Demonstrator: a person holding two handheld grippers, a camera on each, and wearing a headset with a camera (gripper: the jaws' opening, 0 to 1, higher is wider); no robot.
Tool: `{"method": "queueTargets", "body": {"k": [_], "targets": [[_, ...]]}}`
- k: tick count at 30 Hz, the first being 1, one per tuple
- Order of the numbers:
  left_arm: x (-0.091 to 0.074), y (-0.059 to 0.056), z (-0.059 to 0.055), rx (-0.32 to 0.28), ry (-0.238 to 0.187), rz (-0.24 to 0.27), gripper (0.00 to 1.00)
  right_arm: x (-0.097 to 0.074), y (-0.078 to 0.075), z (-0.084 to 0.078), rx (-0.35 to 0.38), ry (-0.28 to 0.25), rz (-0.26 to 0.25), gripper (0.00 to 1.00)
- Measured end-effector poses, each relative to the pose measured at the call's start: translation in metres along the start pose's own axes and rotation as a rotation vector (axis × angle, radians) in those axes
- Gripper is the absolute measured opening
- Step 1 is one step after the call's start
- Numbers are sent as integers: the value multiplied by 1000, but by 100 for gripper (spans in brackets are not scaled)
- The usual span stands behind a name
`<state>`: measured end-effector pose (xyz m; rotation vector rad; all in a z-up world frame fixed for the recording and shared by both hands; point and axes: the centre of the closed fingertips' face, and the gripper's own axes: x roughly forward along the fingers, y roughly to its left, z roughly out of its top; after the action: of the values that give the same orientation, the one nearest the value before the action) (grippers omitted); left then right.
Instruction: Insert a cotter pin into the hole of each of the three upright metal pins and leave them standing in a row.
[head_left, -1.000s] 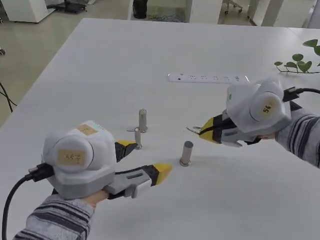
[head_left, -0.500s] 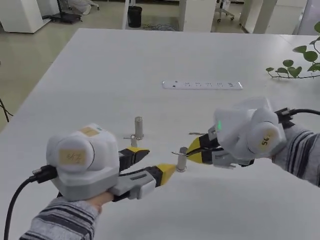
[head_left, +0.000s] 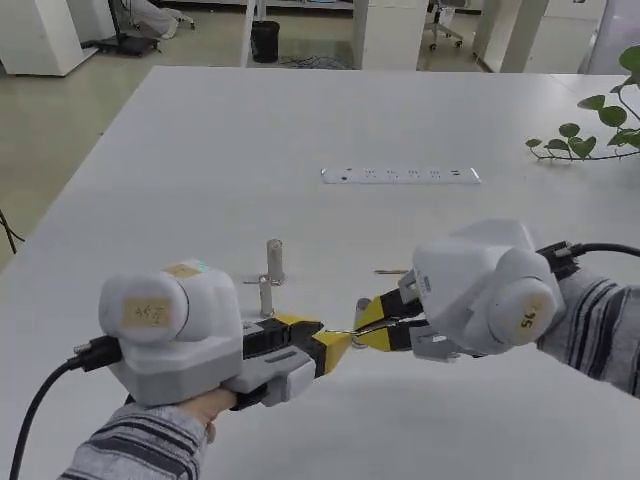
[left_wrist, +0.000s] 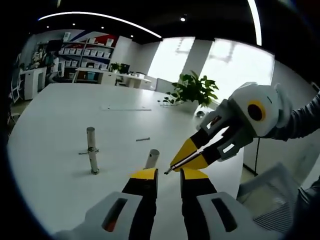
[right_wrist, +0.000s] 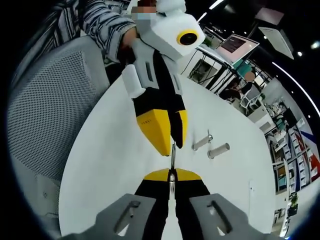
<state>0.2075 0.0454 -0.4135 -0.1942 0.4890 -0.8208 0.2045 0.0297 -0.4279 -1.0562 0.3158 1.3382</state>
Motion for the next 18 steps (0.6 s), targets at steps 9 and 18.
{"method": "queueTargets", "body": {"k": [9, 18], "targets": [[2, -2, 1, -27, -18, -7, 4, 1, -1, 4, 5, -8, -13, 0], [2, -2, 0, -32, -17, -17, 0, 1, 0, 7, 25, -22, -19, 0]]}}
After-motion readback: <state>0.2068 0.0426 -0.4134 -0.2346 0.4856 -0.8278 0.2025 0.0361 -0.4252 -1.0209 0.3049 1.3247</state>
